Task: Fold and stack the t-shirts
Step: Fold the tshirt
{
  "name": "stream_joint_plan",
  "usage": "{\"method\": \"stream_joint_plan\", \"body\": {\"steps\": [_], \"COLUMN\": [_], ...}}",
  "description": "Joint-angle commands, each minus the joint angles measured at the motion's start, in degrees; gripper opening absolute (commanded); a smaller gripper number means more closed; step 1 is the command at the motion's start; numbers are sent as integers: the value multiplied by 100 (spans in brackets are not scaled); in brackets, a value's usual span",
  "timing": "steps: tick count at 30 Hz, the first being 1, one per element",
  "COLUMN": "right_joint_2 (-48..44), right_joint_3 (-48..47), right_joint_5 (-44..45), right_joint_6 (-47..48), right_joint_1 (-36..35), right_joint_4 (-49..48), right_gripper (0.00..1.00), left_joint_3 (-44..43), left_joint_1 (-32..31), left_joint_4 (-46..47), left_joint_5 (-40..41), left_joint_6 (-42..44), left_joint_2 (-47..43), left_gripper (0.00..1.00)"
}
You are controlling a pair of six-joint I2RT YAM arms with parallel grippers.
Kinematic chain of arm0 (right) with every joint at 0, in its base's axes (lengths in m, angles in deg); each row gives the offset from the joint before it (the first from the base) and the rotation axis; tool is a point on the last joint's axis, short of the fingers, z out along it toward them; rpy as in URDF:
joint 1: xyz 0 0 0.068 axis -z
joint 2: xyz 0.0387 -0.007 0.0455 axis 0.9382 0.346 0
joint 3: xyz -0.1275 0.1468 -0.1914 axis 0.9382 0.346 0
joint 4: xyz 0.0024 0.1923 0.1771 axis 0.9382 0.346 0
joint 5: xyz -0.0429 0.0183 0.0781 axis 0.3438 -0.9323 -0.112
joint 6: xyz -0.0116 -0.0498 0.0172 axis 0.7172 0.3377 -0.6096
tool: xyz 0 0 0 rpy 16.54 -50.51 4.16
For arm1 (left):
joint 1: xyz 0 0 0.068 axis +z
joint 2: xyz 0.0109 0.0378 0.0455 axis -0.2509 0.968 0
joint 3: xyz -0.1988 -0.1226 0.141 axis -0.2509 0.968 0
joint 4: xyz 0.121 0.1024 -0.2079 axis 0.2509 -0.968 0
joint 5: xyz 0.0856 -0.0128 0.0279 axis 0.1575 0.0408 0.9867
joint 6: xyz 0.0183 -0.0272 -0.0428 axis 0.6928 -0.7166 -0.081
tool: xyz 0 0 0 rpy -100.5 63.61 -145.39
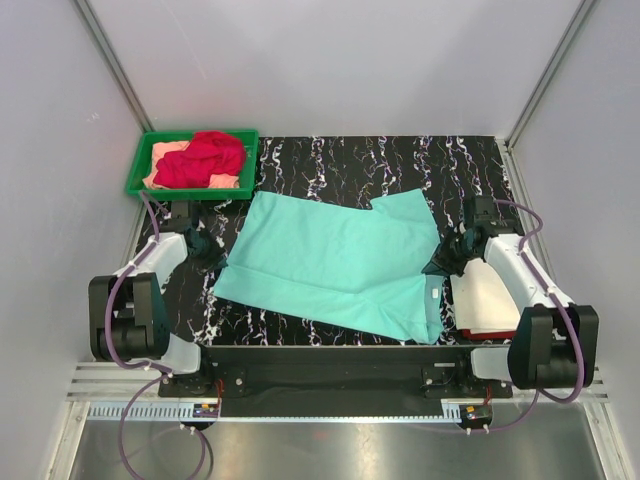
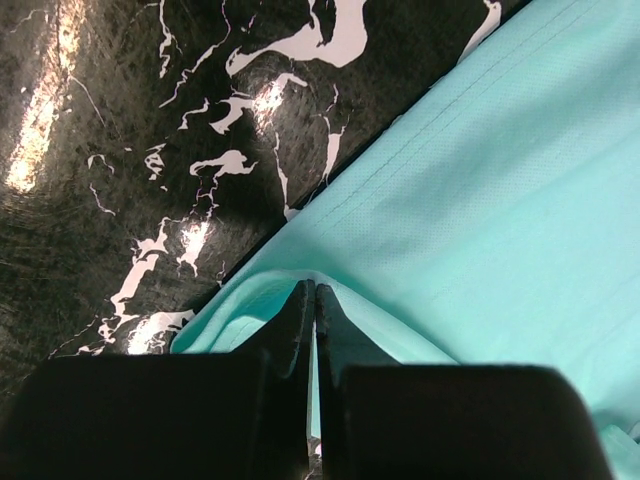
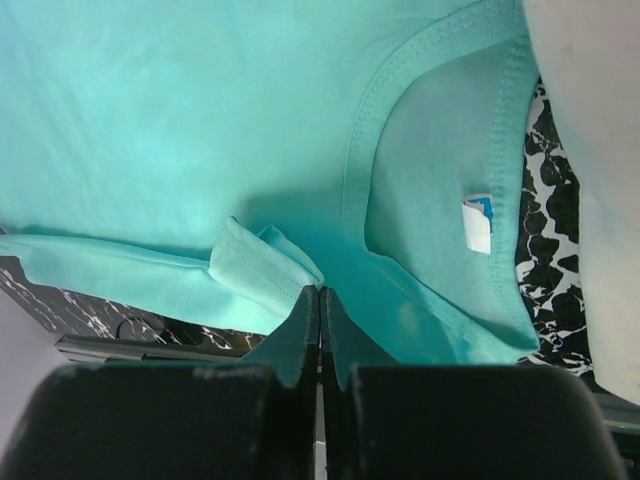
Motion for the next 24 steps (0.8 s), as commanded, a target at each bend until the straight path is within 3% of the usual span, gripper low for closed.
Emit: {"method": "stream_joint_plan", "body": {"steps": [1,24], "right_joint_2": [159,475], "right_joint_3": [-292,-231], "right_joint_5": [-19,-72], "right_joint_6": [204,363], "right_joint_1": [-22,-13], "right_joint_4": [-301,-776], "right_gripper": [0,0], "left_joint_3": [-35,-9], "left_joint_1": [-12,-3], "left_joint_4": [284,530], "left_joint_5": [110,-49], "left_joint_6": [-116,-230], "left_joint_2": [59,287], "left_gripper": [0,0]}}
